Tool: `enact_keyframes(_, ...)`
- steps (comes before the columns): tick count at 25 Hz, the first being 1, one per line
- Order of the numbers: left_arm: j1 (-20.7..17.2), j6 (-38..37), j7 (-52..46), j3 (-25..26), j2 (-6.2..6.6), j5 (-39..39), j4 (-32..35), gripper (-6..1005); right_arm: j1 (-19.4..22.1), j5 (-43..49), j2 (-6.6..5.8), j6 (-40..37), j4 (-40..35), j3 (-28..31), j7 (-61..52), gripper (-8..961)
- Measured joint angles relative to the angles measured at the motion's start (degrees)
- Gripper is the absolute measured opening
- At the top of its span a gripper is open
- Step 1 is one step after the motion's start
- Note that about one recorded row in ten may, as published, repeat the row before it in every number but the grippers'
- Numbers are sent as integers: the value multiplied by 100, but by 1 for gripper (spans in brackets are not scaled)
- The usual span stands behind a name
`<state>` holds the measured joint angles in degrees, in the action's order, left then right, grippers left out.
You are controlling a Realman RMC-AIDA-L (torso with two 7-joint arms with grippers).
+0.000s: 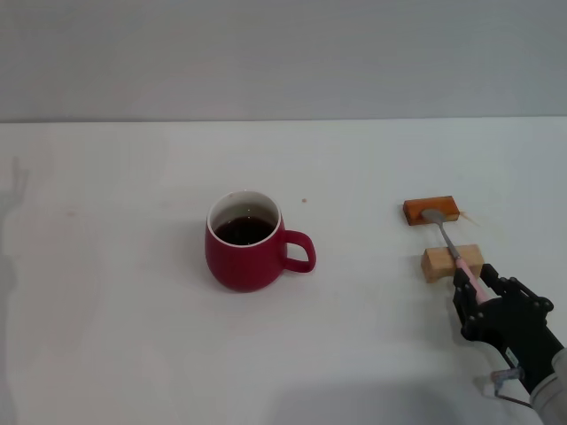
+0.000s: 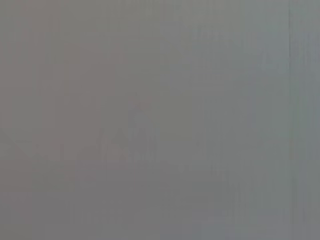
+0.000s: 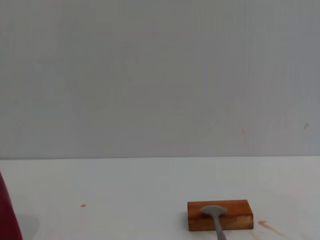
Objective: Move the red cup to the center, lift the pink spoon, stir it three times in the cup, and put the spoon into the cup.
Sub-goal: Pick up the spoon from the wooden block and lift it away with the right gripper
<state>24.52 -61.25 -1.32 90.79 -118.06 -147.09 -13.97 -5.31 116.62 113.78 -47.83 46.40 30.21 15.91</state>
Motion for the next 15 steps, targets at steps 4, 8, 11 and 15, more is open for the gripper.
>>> enact_keyframes(4,-21,0,0,0,2,5,-2,844,-32,4,10,47,0,2,-1,339)
enact_keyframes(8,-25,0,0,7,2,8,-5,844,-49,4,12,69,0,-26,0,337)
enact_keyframes(11,-26,0,0,9,2,11,4,844,-43,4,17,77,0,-31,-3,336)
enact_keyframes(15,-31,-1,0,9,2,14,6,844,-11,4,42,80,6,-23,-2,334)
